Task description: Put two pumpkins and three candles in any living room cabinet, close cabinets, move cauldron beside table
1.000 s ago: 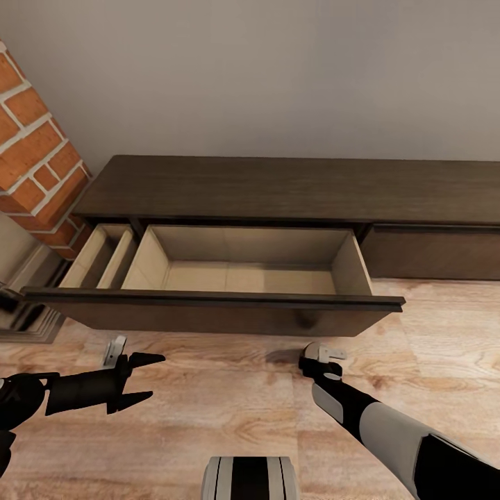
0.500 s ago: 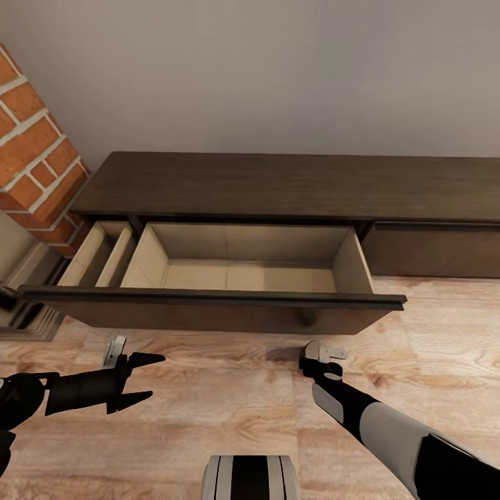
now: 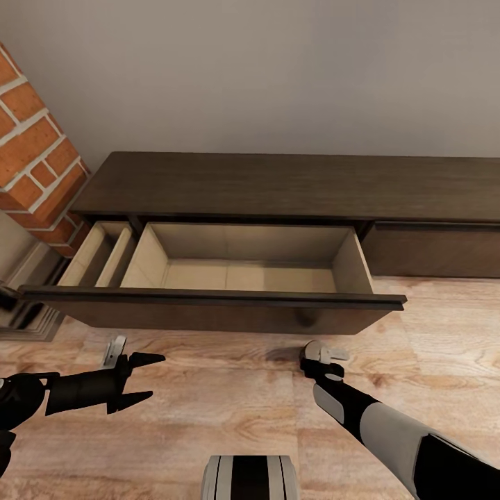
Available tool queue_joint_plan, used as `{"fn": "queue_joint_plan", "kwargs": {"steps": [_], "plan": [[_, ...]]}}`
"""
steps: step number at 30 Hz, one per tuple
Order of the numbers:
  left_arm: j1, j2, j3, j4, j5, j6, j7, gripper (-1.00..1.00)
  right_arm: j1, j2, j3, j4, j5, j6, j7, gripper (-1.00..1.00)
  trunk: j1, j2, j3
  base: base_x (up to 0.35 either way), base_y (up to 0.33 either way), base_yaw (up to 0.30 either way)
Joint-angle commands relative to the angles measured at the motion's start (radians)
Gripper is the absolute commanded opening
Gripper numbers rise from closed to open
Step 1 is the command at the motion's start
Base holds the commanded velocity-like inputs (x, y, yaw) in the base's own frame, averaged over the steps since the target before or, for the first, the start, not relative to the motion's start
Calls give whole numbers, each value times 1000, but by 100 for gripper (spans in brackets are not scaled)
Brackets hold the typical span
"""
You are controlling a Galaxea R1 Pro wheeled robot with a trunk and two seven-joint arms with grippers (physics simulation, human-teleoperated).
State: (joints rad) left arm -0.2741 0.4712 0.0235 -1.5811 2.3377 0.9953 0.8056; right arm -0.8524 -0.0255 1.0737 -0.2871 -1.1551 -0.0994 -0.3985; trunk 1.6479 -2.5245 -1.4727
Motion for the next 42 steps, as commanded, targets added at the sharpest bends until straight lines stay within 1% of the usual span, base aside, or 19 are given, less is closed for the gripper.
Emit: {"fn": "queue_joint_plan", "kwargs": {"steps": [1,7,29,30,42], "plan": [[-1,0,1,0,9,2,10,100,-1,-1,8,-3,-11,-5,-5,100,0,0,-1,0,0,0],[-1,0,1,0,9,2,10,100,-1,-1,8,-1,-11,-16,-5,100,0,0,-1,0,0,0],[-1,-2,1,1,9,2,10,100,-1,-1,8,-1,-10,-17,-5,100,0,0,-1,27,0,0],[-1,-2,1,1,9,2,10,100,-1,-1,8,-1,-11,-17,-5,-100,0,0,-1,0,0,0],[-1,-1,1,1,9,2,10,100,-1,-1,8,3,-11,-17,-5,-100,0,0,-1,0,0,0]]}}
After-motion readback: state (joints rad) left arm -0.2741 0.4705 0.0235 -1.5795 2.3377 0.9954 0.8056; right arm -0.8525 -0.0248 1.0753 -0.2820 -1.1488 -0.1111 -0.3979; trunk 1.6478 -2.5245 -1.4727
